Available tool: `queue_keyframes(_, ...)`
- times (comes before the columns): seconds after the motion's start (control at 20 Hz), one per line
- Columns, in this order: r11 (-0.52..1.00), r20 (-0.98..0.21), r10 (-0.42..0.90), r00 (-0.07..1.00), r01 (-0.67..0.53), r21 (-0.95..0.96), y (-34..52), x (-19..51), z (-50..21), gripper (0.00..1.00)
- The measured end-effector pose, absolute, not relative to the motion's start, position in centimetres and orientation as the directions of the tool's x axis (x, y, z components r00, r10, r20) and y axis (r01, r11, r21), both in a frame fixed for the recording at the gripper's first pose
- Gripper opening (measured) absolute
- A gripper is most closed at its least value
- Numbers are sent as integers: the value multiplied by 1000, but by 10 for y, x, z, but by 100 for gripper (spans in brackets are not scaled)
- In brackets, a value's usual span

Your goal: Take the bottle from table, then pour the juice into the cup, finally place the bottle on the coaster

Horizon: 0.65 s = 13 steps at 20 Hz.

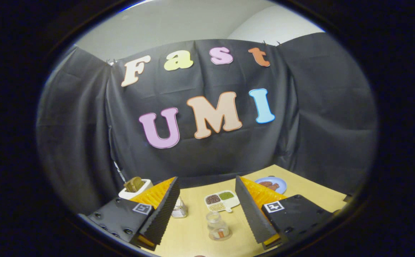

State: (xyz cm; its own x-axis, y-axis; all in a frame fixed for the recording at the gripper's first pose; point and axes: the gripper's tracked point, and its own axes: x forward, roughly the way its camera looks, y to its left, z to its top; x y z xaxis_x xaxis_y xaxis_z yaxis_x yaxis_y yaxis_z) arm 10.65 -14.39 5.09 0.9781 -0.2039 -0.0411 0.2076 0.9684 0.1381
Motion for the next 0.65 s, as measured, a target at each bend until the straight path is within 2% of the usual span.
queue_keyframes(0.65,975,7,-157,988,154,161,-161,70,91,98)
